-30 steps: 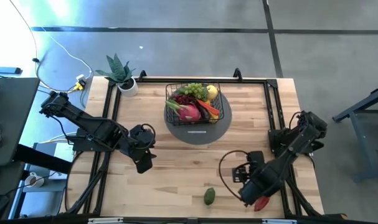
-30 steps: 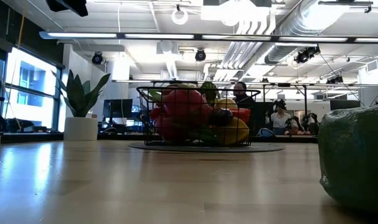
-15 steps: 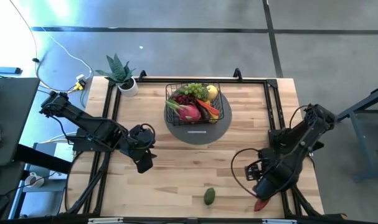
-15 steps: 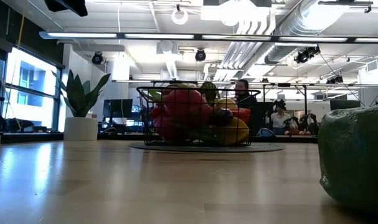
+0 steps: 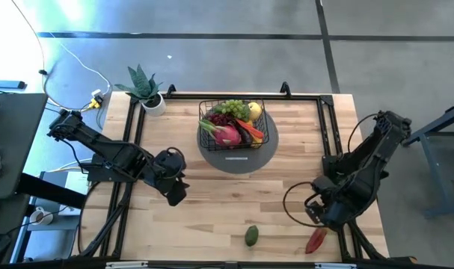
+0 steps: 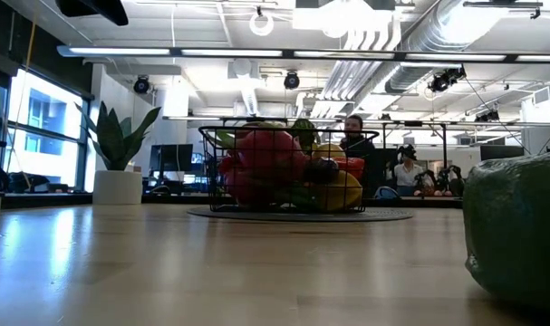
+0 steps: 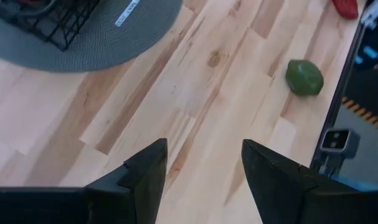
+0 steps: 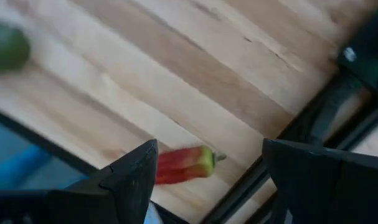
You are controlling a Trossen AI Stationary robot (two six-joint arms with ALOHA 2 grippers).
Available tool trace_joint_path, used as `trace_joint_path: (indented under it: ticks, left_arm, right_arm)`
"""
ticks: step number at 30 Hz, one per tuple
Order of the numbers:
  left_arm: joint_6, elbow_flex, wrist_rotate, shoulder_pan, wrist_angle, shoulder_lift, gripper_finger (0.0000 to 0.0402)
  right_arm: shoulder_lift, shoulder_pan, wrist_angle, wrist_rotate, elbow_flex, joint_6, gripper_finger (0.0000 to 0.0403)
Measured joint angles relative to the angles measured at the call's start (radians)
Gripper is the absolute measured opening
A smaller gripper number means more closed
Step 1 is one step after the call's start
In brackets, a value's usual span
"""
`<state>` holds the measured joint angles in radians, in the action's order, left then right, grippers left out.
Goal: Build produce basket
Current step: Put the red bell pepper into the wire basket
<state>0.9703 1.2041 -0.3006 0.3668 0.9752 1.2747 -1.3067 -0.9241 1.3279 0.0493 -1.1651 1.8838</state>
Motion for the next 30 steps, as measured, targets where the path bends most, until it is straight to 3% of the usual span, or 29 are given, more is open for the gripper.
trace_joint_path:
  ticks: [9, 15, 19, 30]
  left_arm:
    - [0.272, 0.0, -0.039, 0.0, 0.0, 0.0, 0.0196]
    - [0.319, 0.0, -0.055, 0.0, 0.0, 0.0, 0.0196]
    - [0.34, 0.0, -0.054, 0.0, 0.0, 0.001, 0.0196]
    - [0.347, 0.0, -0.054, 0.0, 0.0, 0.005, 0.0196]
  right_arm:
    - [0.013, -0.013, -0.288, -0.166, 0.137, -0.511, 0.0271]
    - [0.011, -0.061, -0.368, -0.186, 0.168, -0.743, 0.0271]
    - [0.01, -0.105, -0.368, -0.178, 0.168, -0.868, 0.0271]
    - [-0.015, -0.237, -0.426, -0.023, 0.168, -1.065, 0.0271]
